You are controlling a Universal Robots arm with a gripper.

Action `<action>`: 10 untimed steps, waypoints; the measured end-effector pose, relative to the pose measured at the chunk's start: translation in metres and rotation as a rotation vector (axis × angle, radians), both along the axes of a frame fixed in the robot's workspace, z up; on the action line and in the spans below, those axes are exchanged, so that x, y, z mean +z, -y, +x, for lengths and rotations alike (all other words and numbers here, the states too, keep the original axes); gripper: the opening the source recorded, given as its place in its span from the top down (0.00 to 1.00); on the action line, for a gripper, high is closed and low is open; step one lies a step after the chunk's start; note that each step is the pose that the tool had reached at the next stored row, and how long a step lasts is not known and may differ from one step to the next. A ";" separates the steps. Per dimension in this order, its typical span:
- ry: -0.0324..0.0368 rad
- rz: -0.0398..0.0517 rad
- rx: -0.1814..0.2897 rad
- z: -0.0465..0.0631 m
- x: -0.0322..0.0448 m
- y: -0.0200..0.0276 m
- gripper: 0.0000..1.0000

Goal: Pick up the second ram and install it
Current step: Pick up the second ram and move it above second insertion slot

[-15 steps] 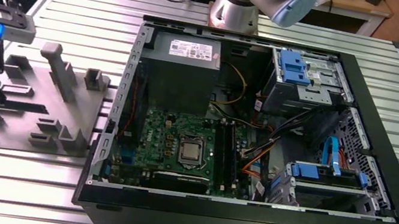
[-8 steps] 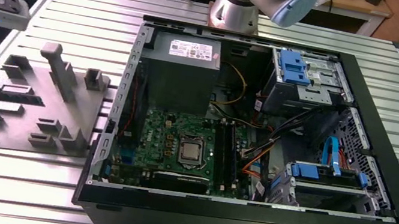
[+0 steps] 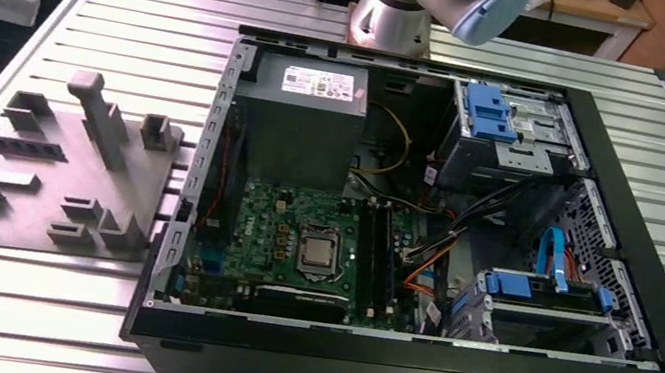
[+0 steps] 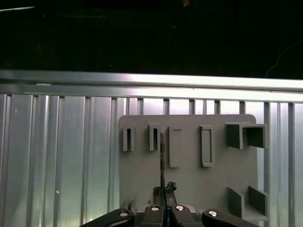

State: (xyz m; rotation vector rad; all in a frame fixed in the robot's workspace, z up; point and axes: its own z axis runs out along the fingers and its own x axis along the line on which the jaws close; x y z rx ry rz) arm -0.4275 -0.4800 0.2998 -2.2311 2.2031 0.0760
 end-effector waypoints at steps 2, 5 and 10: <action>0.0014 0.0001 0.000 0.000 0.0079 0.0000 0.89; 0.0035 0.0002 0.000 0.000 0.0179 0.0000 0.89; 0.0066 0.0003 0.000 0.000 0.0362 0.0000 0.89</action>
